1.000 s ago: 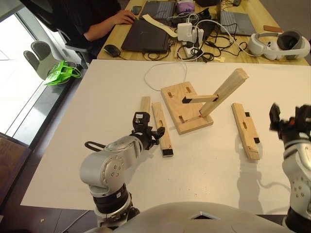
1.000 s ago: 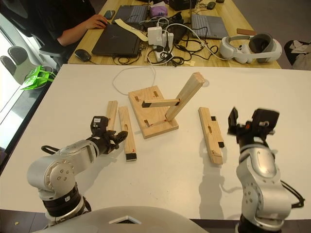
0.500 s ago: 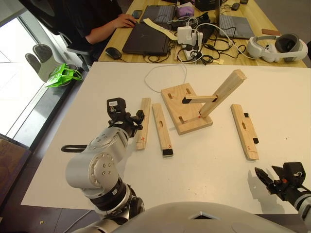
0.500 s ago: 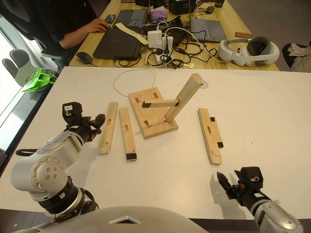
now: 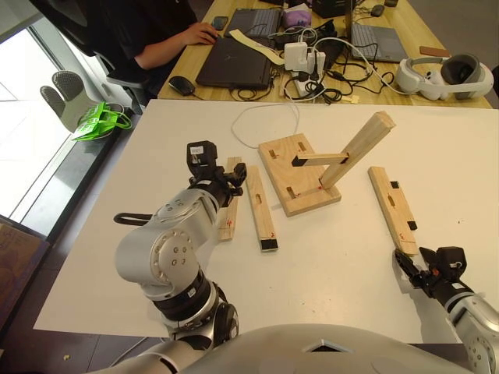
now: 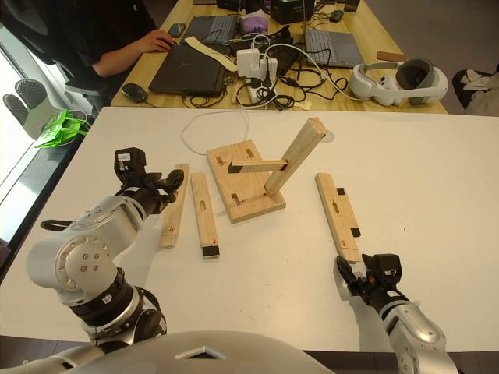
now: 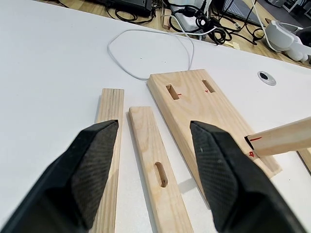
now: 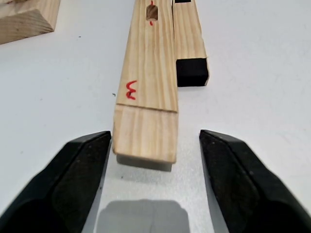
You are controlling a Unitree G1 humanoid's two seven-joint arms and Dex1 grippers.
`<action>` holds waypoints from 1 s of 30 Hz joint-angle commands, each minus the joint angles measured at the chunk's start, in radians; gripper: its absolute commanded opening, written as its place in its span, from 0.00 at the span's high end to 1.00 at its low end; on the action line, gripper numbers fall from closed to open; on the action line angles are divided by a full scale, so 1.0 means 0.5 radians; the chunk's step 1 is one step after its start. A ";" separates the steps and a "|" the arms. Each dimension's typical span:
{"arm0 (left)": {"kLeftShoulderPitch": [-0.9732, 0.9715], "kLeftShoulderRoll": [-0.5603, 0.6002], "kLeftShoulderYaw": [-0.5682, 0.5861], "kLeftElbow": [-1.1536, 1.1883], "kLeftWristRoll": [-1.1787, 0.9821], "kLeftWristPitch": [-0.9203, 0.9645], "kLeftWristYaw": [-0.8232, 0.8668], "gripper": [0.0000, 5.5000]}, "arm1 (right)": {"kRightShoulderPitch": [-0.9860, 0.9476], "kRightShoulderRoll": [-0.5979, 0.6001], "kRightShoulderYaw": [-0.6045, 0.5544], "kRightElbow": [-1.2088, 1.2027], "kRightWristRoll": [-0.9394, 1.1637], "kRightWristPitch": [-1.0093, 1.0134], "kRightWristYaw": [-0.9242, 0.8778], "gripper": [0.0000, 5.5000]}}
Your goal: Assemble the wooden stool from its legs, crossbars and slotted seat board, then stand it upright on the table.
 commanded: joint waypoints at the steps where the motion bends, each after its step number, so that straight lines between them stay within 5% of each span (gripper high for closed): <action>1: 0.050 -0.234 -0.045 0.044 0.010 0.015 0.001 0.50 | -0.063 0.036 0.087 0.193 -0.014 0.050 0.012 0.38; 5: 0.044 -0.235 -0.052 0.055 0.010 0.011 0.004 0.50 | -0.121 0.041 0.113 0.261 -0.007 0.040 0.016 0.38; 14: 0.008 -0.218 0.003 0.068 0.020 -0.007 0.006 0.50 | -0.229 -0.036 0.153 0.360 -0.088 0.054 -0.004 0.63; 20: -0.032 -0.177 0.119 0.074 0.029 -0.041 0.000 0.50 | -0.414 -0.060 0.075 0.306 -0.023 0.060 -0.075 0.63; 30: -0.399 0.227 0.566 0.272 0.005 -0.079 -0.159 0.50 | -1.309 0.175 -0.099 -0.164 0.515 0.464 -0.538 0.63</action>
